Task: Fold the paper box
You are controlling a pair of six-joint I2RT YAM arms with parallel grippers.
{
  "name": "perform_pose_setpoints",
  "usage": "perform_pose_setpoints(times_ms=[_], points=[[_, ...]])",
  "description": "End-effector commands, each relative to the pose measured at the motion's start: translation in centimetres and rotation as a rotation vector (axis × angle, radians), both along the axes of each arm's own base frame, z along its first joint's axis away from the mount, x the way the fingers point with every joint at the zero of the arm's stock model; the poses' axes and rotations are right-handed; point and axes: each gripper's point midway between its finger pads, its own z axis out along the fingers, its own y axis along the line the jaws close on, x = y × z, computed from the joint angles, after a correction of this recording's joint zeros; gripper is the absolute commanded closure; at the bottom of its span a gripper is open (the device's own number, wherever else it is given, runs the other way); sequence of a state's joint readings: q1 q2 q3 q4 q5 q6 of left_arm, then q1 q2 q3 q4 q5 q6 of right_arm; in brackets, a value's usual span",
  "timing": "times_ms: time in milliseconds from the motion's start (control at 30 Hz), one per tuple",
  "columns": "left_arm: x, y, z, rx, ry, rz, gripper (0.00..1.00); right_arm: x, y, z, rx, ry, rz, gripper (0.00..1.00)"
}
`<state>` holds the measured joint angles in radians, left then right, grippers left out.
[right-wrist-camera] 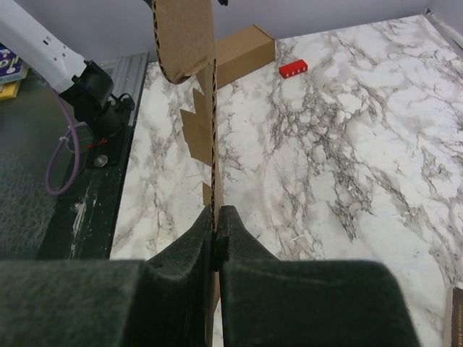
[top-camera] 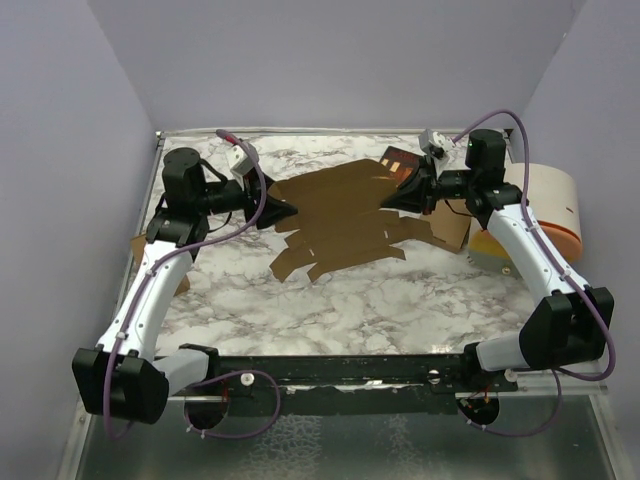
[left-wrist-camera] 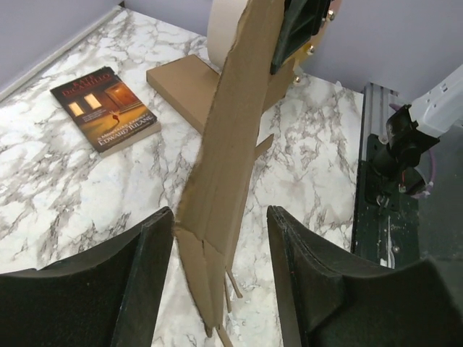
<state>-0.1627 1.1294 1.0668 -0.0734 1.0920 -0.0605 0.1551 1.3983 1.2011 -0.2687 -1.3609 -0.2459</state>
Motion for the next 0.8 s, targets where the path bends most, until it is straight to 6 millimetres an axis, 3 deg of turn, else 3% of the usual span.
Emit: perform_pose_setpoints(times_ms=[0,467,633,767], points=[[-0.31,-0.37,0.05,0.000,0.014,-0.086,0.46,-0.75,0.01,0.93,0.017,-0.026,0.040,0.99],[-0.51,-0.87,0.06,-0.023,0.041,-0.162,0.79,-0.66,0.06,0.67,0.016,-0.020,0.046,0.99],[-0.43,-0.92,0.10,-0.027,0.052,-0.168,0.99,-0.57,0.04,0.57,0.015,-0.015,0.045,0.99],[-0.38,-0.94,0.12,-0.026,0.049,-0.169,1.00,-0.51,0.06,0.56,0.016,-0.009,0.049,0.99]])
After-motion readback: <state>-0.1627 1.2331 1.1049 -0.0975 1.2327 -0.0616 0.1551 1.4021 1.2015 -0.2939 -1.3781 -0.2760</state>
